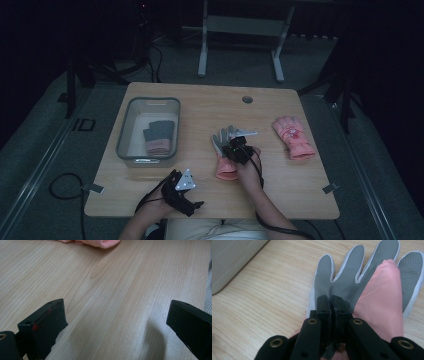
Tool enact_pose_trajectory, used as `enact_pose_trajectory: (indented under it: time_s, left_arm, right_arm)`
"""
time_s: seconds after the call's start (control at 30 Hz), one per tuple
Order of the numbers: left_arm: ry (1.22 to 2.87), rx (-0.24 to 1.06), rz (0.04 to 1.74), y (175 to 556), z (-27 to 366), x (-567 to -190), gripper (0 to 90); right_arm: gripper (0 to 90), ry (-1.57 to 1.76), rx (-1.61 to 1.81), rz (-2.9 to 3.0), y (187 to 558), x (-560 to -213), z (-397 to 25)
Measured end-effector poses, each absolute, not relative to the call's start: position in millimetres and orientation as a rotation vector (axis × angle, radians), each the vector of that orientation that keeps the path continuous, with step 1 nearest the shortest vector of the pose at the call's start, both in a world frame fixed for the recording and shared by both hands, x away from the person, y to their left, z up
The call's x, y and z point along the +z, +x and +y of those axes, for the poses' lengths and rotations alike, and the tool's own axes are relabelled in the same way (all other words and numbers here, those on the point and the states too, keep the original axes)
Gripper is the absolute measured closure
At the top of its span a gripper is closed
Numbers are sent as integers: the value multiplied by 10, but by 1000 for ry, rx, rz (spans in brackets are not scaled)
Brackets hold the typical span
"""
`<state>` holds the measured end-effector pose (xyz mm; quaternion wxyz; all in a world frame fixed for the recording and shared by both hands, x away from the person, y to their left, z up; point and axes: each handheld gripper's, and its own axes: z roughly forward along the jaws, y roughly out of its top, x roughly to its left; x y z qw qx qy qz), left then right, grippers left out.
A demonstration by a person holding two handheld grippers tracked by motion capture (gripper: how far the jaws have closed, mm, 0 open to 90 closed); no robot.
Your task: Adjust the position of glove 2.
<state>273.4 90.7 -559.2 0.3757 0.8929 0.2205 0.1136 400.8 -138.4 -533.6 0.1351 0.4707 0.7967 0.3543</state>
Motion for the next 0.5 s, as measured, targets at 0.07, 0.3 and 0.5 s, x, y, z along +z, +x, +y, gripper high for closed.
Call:
enact_pose_trajectory:
  time_s: [0.07, 0.3, 0.5]
  left_arm:
    - [2277, 287, 562, 2732, 904, -5590, 21]
    - [2288, 283, 559, 2727, 892, -5599, 22]
    - [2290, 277, 554, 2721, 885, -5599, 21]
  right_arm:
    - [838, 1363, 1049, 2308, 4020, -5352, -1401]
    - [733, 1321, 1092, 2301, 3959, -5234, -1409]
    - [697, 1248, 1153, 2234, 3900, -4901, -1647]
